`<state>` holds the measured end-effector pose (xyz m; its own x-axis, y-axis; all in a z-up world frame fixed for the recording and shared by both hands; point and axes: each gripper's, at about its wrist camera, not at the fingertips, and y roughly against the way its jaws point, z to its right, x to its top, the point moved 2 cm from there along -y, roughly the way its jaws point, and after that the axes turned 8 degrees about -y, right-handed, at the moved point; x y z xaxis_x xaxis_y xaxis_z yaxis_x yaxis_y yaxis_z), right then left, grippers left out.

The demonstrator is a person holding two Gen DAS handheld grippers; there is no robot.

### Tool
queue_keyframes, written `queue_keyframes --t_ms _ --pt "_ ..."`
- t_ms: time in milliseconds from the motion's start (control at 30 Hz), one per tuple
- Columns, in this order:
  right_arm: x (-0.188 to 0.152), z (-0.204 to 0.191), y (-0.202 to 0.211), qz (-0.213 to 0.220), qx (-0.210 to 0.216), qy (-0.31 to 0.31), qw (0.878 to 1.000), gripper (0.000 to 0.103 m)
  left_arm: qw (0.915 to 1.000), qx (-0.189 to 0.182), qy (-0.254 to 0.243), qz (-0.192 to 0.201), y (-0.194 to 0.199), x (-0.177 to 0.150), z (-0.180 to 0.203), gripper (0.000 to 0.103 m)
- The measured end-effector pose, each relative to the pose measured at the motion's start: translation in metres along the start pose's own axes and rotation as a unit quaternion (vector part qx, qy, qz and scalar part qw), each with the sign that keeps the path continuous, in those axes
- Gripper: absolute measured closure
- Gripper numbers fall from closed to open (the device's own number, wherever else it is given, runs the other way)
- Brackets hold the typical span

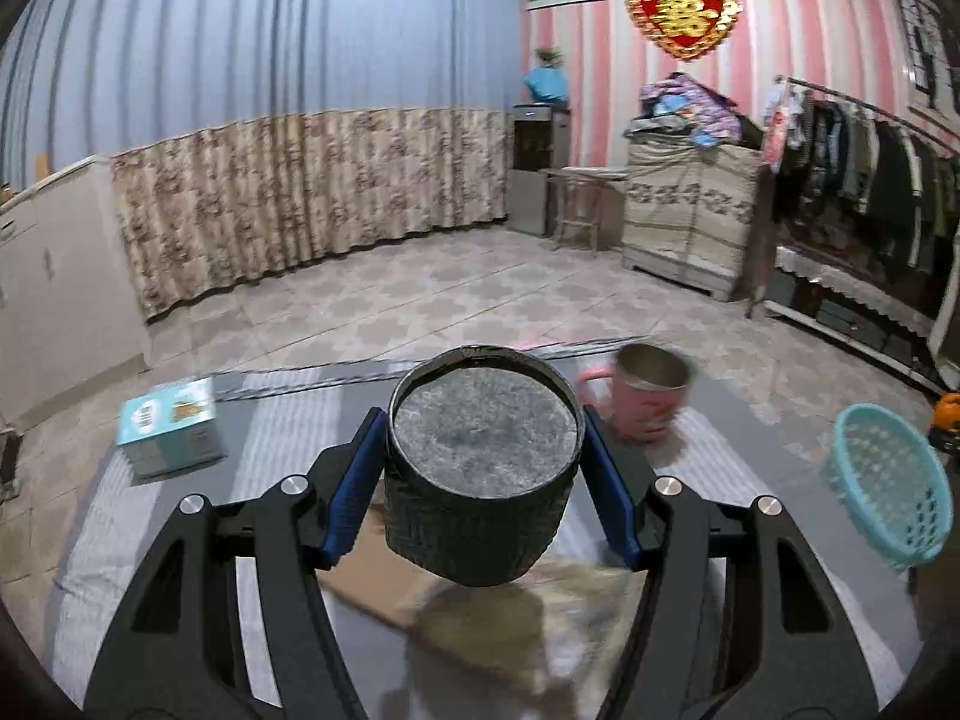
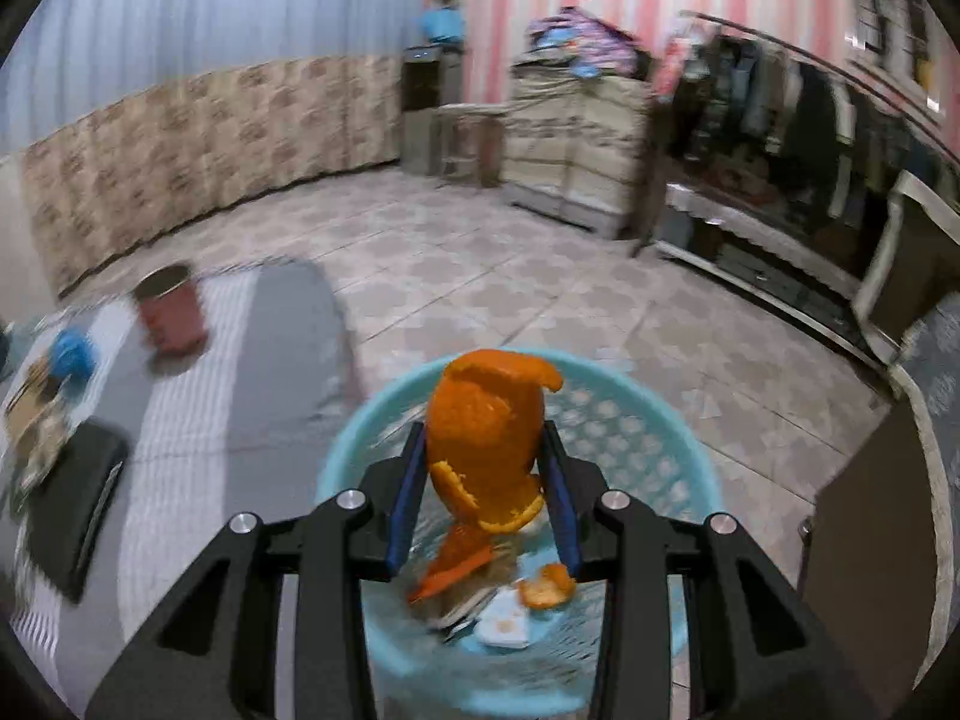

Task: Collect trash
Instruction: 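Carry black cup and orange peel over the blue basket and open both tools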

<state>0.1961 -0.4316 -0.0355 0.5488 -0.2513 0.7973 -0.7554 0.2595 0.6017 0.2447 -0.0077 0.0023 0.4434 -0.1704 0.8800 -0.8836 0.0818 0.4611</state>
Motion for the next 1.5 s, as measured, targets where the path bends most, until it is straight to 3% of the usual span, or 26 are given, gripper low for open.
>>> queue_keyframes --t_ms 267,400,633,933,1100,1167,1267,1333,1500 --pt "0.002 0.030 -0.030 -0.007 -0.003 -0.029 1.000 0.066 0.9970 -0.067 -0.039 0.003 -0.006 0.011 0.116 0.041" --pt "0.004 0.039 -0.026 0.001 0.027 -0.055 0.998 0.066 0.9938 -0.101 -0.047 -0.005 -0.012 0.012 0.162 0.041" --pt "0.012 0.052 -0.006 0.034 0.037 -0.073 0.996 0.066 0.9880 -0.142 -0.062 0.000 -0.012 0.017 0.235 0.041" --pt "0.004 0.090 -0.021 0.004 -0.019 -0.086 0.996 0.066 0.9737 -0.207 -0.094 -0.016 -0.013 0.015 0.316 0.041" --pt "0.003 0.106 -0.024 -0.001 -0.019 -0.112 0.994 0.066 0.9656 -0.235 -0.105 -0.036 -0.025 0.009 0.345 0.041" --pt "0.000 0.105 -0.025 -0.004 -0.023 -0.110 0.994 0.066 0.9648 -0.233 -0.118 -0.034 -0.027 0.010 0.355 0.039" --pt "-0.001 0.104 -0.029 -0.010 -0.020 -0.109 0.994 0.066 0.9672 -0.220 -0.125 -0.024 -0.029 0.014 0.358 0.019" --pt "-0.001 0.104 -0.032 -0.015 -0.018 -0.112 0.993 0.066 0.9687 -0.214 -0.123 -0.020 -0.028 0.018 0.354 0.017" --pt "-0.007 0.097 -0.044 -0.033 -0.023 -0.097 0.994 0.066 0.9813 -0.162 -0.103 -0.006 -0.026 0.024 0.321 0.007"
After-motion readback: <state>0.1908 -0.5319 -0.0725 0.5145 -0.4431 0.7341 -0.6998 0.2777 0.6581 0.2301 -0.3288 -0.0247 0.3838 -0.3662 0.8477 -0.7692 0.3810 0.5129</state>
